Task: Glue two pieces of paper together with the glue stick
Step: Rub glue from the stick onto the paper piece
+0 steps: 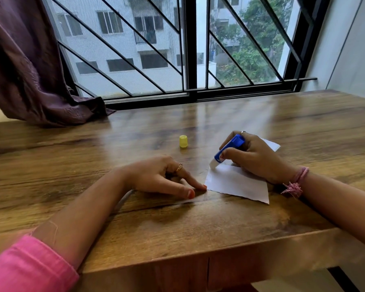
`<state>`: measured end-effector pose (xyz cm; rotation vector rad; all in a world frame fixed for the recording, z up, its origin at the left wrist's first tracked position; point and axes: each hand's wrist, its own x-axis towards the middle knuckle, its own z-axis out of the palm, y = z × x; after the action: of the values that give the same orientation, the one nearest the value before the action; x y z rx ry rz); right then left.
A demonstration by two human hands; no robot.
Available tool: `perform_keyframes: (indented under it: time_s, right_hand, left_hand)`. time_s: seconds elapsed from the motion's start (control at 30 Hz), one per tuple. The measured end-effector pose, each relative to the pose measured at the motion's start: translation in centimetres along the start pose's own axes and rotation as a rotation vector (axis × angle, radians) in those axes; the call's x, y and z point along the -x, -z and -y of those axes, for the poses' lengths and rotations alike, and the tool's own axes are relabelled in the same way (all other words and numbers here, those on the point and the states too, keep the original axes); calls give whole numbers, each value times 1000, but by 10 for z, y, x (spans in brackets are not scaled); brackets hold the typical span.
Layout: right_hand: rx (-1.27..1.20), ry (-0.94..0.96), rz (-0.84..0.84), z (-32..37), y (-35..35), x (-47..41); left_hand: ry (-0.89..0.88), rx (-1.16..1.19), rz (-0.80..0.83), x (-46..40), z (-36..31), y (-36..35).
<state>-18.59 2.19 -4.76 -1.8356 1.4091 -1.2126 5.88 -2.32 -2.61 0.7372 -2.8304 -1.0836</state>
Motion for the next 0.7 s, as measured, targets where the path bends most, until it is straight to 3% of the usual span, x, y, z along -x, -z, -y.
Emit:
perform_keyframes:
  time_s: [0.17,0.7]
  right_hand:
    - [11,-28,-62,-3,-1,-2]
    - [34,-36,-23,0,-1,-2]
  left_hand:
    - [-3,9,4,0,0,0]
    - [-2,2,-4,-1,3,0]
